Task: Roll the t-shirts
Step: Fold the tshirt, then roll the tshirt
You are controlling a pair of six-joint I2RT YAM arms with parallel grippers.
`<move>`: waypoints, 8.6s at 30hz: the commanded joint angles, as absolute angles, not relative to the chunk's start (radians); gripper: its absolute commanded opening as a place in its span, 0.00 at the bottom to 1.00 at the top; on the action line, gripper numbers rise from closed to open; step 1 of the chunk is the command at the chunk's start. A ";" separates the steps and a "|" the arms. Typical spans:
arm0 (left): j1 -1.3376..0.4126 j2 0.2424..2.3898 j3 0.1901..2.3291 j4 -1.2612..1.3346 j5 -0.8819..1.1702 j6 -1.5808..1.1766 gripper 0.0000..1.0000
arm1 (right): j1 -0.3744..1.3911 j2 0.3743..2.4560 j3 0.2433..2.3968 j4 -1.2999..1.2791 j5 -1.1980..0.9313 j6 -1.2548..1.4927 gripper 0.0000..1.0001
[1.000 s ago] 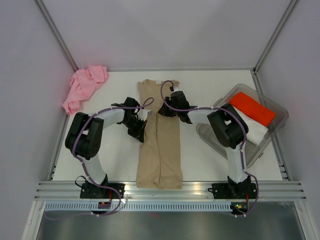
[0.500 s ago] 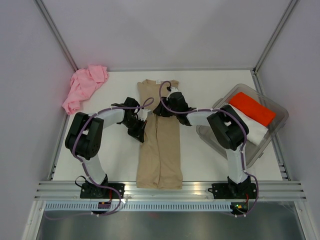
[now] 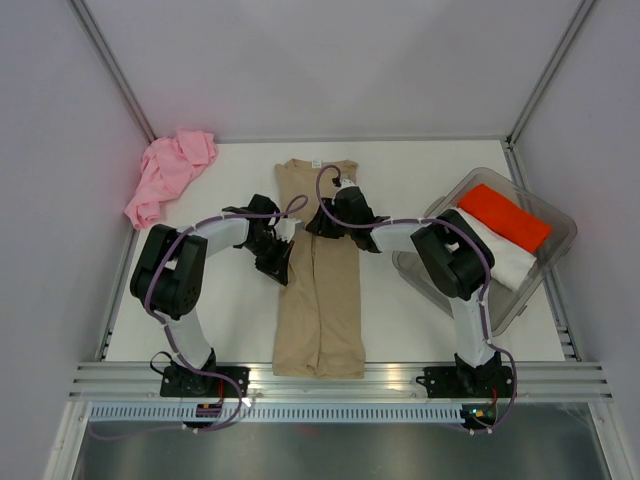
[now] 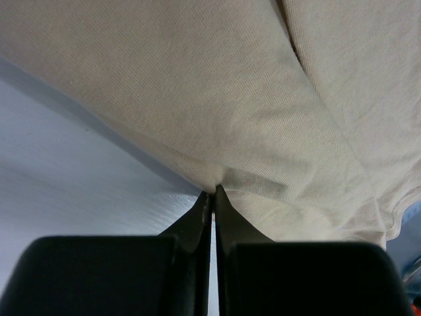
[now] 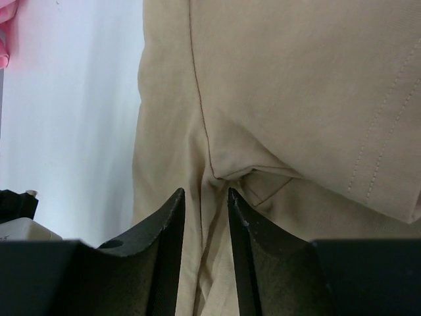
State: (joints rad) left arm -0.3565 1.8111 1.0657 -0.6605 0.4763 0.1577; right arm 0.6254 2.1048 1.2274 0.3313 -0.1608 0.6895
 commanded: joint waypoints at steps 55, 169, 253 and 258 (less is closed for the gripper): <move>-0.190 2.097 1.780 -0.729 0.353 0.146 0.35 | 0.585 1.881 1.278 0.121 -0.008 0.635 0.31; -0.178 2.273 1.982 -0.699 0.333 0.150 0.45 | 0.282 2.464 2.026 -0.144 0.034 0.614 0.35; -0.500 1.252 1.013 -1.005 0.500 1.015 0.49 | 0.848 1.101 0.884 -0.279 0.011 -0.026 0.47; -0.528 0.968 0.824 -1.161 0.606 1.188 0.54 | 1.018 0.919 0.773 -0.282 -0.063 -0.222 0.54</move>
State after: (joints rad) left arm -0.5148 1.0637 0.8913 -1.0397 0.5129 0.9817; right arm 0.9619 0.9607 0.8383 -0.2333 -0.0257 -0.0391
